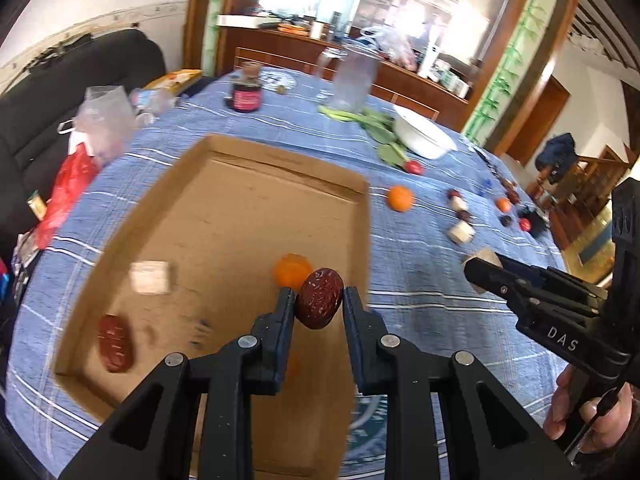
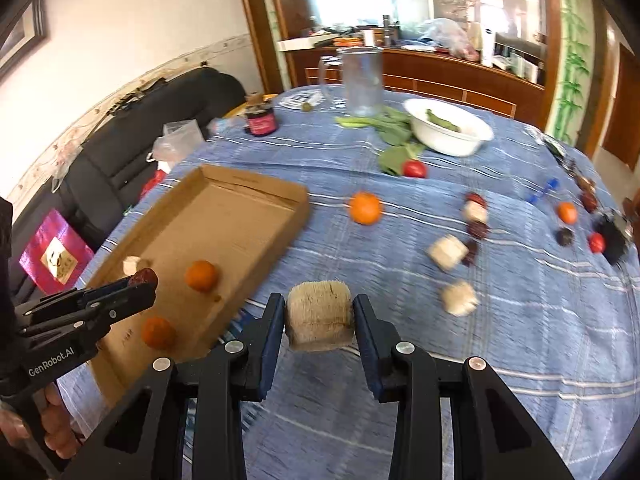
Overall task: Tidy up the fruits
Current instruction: 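Carry the date with the left gripper over the tray while the right carries the pastry, then open both grippers to drop the date and pastry into the tray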
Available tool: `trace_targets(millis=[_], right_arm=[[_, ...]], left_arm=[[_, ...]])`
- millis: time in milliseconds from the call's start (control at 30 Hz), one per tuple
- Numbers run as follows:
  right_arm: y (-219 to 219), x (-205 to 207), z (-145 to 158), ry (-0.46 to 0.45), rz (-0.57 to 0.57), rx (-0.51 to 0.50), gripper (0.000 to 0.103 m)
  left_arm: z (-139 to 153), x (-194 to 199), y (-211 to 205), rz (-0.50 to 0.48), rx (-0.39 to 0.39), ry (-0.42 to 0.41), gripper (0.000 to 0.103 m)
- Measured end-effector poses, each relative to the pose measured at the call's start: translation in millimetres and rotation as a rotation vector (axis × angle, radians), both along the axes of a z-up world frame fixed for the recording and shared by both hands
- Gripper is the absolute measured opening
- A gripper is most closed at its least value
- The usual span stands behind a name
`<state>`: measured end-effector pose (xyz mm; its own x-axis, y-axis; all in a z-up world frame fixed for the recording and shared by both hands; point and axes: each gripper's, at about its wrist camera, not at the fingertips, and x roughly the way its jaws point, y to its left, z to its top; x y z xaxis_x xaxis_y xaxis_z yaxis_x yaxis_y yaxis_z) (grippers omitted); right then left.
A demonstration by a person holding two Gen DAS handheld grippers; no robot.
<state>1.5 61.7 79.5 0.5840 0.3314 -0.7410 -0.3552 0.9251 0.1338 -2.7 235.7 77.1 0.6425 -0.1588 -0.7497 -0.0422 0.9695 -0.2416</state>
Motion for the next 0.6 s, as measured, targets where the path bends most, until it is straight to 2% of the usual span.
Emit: trace_targets(millis=[133, 233, 367, 600], right_arm=[[23, 10, -5, 0.0, 0.026, -0.019, 0.038], [26, 14, -12, 0.016, 0.018, -0.017, 0.038], [32, 19, -14, 0.02, 0.021, -0.023, 0.038], [58, 40, -13, 0.035, 0.047, 0.009, 0.038]], left_arm=[[-2, 1, 23, 0.039, -0.001, 0.014, 0.024], [-1, -1, 31, 0.048, 0.014, 0.002, 0.024], [-4, 4, 41, 0.064, -0.006, 0.008, 0.024], [-10, 29, 57, 0.096, 0.013, 0.028, 0.024]])
